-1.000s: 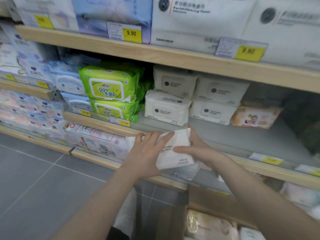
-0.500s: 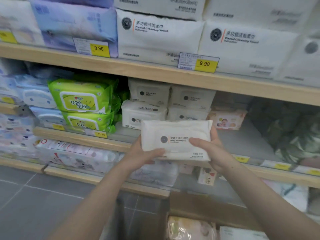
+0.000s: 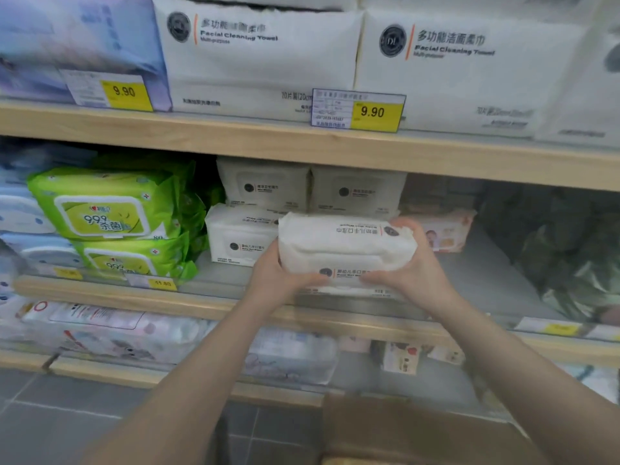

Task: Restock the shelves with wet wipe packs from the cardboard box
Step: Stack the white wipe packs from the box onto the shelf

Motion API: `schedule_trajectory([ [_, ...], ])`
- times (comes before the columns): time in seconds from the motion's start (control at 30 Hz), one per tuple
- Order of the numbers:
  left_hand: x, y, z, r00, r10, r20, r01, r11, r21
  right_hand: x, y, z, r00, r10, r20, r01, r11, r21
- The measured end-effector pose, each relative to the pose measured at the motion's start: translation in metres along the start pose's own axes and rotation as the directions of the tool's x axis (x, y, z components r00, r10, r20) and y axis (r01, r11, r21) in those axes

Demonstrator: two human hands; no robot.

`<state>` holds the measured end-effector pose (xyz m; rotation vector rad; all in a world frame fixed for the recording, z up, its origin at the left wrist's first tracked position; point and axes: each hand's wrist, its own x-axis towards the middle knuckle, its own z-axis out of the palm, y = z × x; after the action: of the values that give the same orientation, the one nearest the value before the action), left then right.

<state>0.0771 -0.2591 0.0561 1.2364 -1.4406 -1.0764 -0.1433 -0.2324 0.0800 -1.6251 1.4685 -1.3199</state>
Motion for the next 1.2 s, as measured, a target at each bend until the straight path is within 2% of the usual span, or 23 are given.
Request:
schedule_trajectory([
  [0.2, 0.058, -0.020, 0.022, 1.000, -0.009, -0.018, 0.011, 0.997, 0.077, 0.044, 0.030, -0.007, 1.000, 0.021, -0.016, -0.025, 0.949, -0.315],
  [0.3, 0.064, -0.036, 0.037, 0.999, -0.034, 0.001, 0.034, 0.992, 0.125, 0.055, 0.058, -0.004, 0.999, -0.016, 0.032, 0.026, 0.931, -0.364],
  [0.4, 0.064, -0.035, 0.046, 0.999, 0.019, 0.048, -0.030, 0.968, 0.248, 0.062, 0.077, -0.003, 0.999, -0.011, 0.046, 0.028, 0.916, -0.400],
  [0.47, 0.066, -0.030, 0.038, 0.998, 0.033, 0.047, -0.050, 0.897, 0.440, 0.065, 0.077, -0.002, 1.000, 0.002, 0.004, 0.001, 0.850, -0.527],
  [0.53, 0.067, -0.028, 0.017, 0.985, 0.170, -0.009, -0.131, 0.788, 0.602, 0.062, 0.066, 0.003, 0.998, -0.058, -0.002, 0.039, 0.687, -0.726],
  [0.6, 0.070, -0.031, -0.006, 0.919, 0.382, -0.094, -0.212, 0.682, 0.700, 0.058, 0.054, 0.016, 0.980, -0.165, 0.108, 0.180, 0.522, -0.833],
  [0.63, 0.072, -0.034, -0.018, 0.896, 0.429, -0.115, -0.195, 0.613, 0.766, 0.055, 0.049, 0.023, 0.972, -0.164, 0.170, 0.228, 0.472, -0.852],
  [0.7, 0.079, -0.043, -0.036, 0.931, 0.349, -0.106, -0.085, 0.489, 0.868, 0.053, 0.046, 0.038, 0.969, -0.095, 0.226, 0.245, 0.400, -0.883],
  [0.73, 0.085, -0.049, -0.042, 0.955, 0.279, -0.104, -0.041, 0.467, 0.883, 0.053, 0.048, 0.044, 0.972, -0.066, 0.224, 0.232, 0.372, -0.899],
  [0.8, 0.099, -0.063, -0.049, 0.976, 0.201, -0.088, -0.017, 0.470, 0.882, 0.057, 0.053, 0.051, 0.978, -0.071, 0.196, 0.209, 0.344, -0.915],
  [0.93, 0.110, -0.082, -0.042, 0.952, 0.296, -0.077, -0.065, 0.439, 0.896, 0.072, 0.062, 0.061, 0.981, -0.109, 0.160, 0.189, 0.351, -0.917],
  [1.1, 0.106, -0.084, -0.025, 0.900, 0.418, -0.128, -0.082, 0.448, 0.890, 0.071, 0.079, 0.069, 0.943, -0.291, 0.162, 0.241, 0.262, -0.934],
  [1.2, 0.100, -0.079, -0.021, 0.906, 0.398, -0.145, -0.074, 0.487, 0.870, 0.073, 0.081, 0.070, 0.945, -0.289, 0.153, 0.228, 0.248, -0.942],
])
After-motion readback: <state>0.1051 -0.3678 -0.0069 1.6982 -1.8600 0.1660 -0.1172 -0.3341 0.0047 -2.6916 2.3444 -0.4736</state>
